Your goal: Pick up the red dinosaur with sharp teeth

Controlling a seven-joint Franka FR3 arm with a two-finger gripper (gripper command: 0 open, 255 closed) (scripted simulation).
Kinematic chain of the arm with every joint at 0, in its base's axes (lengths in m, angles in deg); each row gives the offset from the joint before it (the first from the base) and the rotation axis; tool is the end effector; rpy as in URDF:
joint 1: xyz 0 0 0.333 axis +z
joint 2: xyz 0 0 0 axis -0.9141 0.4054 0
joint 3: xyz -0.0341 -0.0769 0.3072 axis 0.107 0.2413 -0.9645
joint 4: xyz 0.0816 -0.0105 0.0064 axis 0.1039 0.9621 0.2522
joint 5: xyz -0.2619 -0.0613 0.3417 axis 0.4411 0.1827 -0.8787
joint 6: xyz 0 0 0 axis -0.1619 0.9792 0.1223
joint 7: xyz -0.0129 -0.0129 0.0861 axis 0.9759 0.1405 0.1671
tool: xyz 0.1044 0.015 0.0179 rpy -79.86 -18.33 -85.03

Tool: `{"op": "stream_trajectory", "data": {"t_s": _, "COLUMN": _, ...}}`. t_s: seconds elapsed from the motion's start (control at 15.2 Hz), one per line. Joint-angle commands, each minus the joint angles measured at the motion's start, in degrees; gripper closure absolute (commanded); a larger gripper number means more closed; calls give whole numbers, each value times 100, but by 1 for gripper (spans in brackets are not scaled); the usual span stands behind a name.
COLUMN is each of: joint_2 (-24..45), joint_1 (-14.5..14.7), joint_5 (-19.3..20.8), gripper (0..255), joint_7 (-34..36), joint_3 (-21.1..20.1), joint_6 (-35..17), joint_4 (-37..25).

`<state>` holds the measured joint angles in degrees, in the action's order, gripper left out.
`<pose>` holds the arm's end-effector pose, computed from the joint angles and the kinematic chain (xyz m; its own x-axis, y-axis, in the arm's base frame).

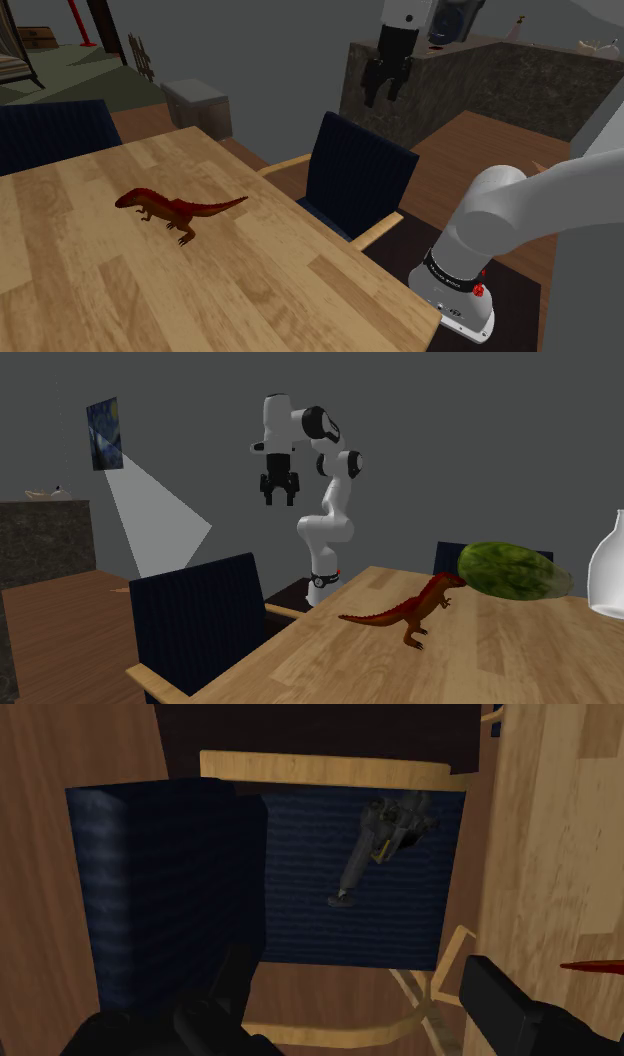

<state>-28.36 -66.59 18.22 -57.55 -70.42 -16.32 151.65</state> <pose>0.3517 -0.0243 0.6124 0.9876 -0.1569 0.0067 -0.1568 -0.9876 -0.0094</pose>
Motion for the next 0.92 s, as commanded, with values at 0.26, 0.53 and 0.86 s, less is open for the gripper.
{"op": "stream_trajectory", "data": {"t_s": 0.26, "joint_2": 403, "joint_1": 281, "joint_5": -218, "gripper": 0, "joint_7": -155, "joint_3": -137, "joint_6": -660, "joint_4": 113}}
{"op": "stream_trajectory", "data": {"t_s": 0.53, "joint_2": 859, "joint_1": 559, "joint_5": -427, "gripper": 0, "joint_7": -330, "joint_3": -288, "joint_6": -1292, "joint_4": 140}}
{"op": "stream_trajectory", "data": {"t_s": 0.86, "joint_2": 1483, "joint_1": 896, "joint_5": -668, "gripper": 0, "joint_7": -568, "joint_3": -490, "joint_6": -2028, "joint_4": 56}}
